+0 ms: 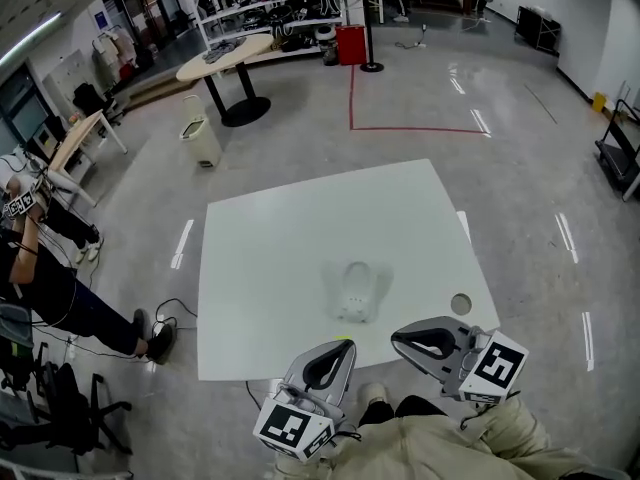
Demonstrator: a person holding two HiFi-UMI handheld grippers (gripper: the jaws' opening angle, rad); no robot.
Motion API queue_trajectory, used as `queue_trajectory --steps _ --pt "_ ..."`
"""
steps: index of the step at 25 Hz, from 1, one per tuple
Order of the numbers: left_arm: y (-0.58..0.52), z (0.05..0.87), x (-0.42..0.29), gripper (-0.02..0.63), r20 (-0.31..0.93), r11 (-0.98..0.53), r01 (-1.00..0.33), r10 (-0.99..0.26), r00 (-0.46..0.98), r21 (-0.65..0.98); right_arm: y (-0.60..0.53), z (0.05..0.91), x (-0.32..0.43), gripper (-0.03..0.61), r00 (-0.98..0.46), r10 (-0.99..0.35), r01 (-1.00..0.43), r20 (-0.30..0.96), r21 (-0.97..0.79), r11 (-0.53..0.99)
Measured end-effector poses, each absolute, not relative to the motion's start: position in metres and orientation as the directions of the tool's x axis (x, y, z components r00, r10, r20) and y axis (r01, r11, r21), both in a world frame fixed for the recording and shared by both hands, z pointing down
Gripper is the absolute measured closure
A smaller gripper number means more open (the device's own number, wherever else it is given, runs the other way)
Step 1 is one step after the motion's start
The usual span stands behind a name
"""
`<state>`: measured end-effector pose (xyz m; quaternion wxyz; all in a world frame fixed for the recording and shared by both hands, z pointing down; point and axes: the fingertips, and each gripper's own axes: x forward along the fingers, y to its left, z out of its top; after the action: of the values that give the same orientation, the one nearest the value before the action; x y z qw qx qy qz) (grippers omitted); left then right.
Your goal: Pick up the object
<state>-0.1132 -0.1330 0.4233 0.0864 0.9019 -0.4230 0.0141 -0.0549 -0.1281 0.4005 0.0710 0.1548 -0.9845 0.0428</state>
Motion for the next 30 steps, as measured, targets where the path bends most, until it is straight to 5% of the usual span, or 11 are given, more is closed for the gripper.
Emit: queue_trajectory --steps 13,24,30 --pt "-0.168 0.470 -0.117 0.606 0.252 -0.534 -0.823 -0.783 0.568 0.194 -0.157 0.410 -0.059 0.574 -0.941 -0.278 -0.304 0.192 -0.120 0.945" --pt "-0.229 0.574 -0.102 0.257 0.524 -0.403 -0.893 -0.726 0.446 0.203 -0.176 0.424 -0.036 0.575 -0.933 -0.290 -0.330 0.213 -0.179 0.927" --pt "-0.253 0.618 -0.101 0.219 0.607 -0.297 -0.941 -0.721 0.334 0.164 -0.180 0.437 -0.019 0.575 -0.923 -0.304 -0.355 0.236 -0.215 0.910"
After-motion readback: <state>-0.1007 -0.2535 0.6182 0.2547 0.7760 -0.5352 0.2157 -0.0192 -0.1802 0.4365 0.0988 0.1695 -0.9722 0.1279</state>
